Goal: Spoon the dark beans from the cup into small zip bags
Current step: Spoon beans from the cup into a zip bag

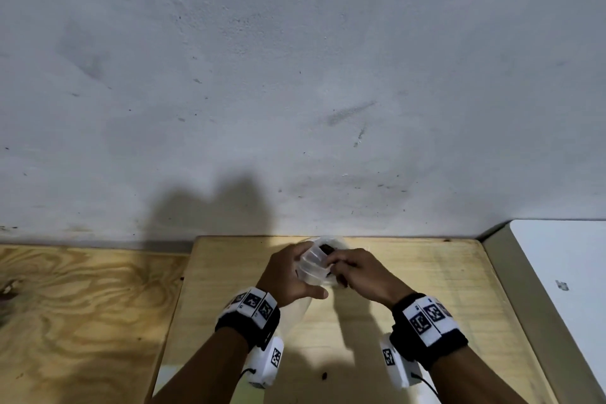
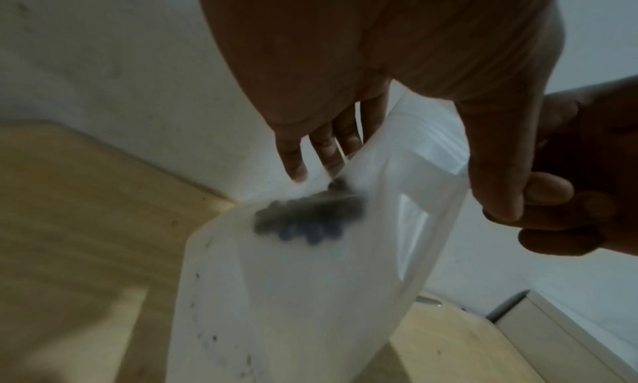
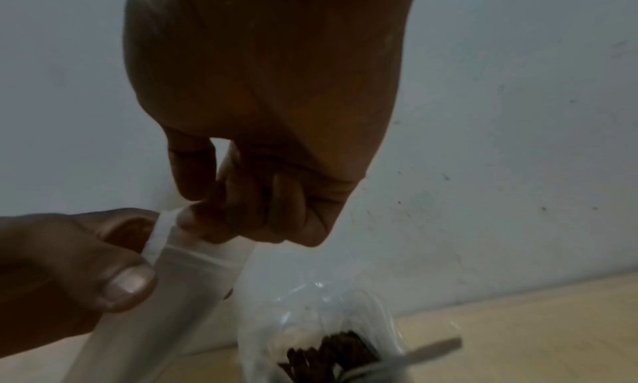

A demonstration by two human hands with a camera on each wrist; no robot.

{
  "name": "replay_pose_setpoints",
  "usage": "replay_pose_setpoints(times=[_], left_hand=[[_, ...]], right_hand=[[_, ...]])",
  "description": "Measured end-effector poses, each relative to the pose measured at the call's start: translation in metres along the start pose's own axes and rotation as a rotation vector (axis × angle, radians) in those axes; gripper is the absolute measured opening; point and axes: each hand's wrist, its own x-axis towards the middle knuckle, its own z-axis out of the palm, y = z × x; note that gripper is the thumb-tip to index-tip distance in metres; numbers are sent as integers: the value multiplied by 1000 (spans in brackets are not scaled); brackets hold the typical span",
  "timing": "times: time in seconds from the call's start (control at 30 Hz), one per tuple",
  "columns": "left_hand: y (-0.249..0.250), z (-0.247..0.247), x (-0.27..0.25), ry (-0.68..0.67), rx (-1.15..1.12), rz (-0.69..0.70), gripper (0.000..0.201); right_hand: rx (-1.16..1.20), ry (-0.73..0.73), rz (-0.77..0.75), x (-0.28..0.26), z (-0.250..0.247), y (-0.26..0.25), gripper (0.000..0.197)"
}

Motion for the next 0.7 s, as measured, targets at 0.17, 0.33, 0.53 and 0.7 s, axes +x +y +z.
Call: replay_pose_setpoints(times=[0.17, 0.33, 0.53, 0.7], left_hand=[[29, -17, -4, -24, -99, 74, 86], [36, -40, -5, 46, -326, 71, 40], [45, -61, -3, 245, -514, 66, 10], [51, -62, -5, 286, -590, 124, 16]], right_hand=[[-7, -51, -55, -2, -10, -28, 13], [-79, 220, -242, -5, -20, -33, 18], [43, 339, -331, -12, -24, -42, 9], [166, 465, -353, -13, -15, -49, 17]])
